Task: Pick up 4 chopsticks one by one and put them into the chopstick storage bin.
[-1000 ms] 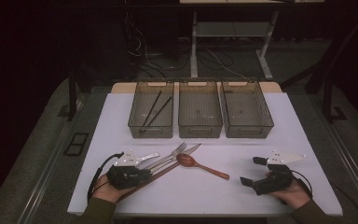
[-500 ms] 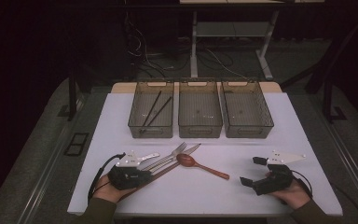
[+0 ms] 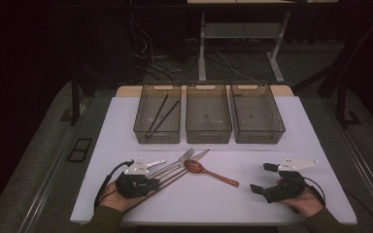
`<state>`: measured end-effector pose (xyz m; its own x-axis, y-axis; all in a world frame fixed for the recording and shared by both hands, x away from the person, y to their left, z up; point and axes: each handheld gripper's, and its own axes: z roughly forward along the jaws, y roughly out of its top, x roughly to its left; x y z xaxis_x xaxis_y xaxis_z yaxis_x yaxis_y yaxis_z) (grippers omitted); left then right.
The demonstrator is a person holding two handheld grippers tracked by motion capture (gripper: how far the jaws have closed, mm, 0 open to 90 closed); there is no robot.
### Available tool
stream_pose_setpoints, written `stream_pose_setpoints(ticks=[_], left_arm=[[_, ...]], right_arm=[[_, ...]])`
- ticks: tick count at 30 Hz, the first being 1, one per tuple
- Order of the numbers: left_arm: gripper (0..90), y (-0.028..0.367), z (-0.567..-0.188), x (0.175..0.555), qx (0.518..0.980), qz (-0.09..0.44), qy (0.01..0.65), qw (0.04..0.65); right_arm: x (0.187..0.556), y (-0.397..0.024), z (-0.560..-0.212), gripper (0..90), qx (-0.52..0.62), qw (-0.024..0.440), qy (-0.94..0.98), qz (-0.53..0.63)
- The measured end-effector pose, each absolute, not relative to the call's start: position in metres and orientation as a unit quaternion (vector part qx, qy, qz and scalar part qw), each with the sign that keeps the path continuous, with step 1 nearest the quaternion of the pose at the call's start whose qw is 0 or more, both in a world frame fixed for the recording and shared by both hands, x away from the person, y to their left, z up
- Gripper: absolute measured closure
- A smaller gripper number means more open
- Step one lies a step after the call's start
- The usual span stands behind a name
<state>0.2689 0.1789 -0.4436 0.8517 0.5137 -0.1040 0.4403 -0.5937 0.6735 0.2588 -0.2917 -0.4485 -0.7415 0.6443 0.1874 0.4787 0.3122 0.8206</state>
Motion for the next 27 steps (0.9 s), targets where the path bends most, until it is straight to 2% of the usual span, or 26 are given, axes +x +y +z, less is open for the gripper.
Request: stream_pose_setpoints(ticks=[11,27], left_arm=[[83.8,0.1768,-0.442,0.2698,0.895,0.058,0.269,0.351],[84.1,0.1768,-0.4354,0.2704,0.891,0.048,0.291,0.347]], right_arm=[[0.2585,-0.2917,-0.4483,0.6,0.348,0.087,0.805,0.472],[0.2585,-0.2918,-0.4482,0.6,0.348,0.087,0.805,0.472]])
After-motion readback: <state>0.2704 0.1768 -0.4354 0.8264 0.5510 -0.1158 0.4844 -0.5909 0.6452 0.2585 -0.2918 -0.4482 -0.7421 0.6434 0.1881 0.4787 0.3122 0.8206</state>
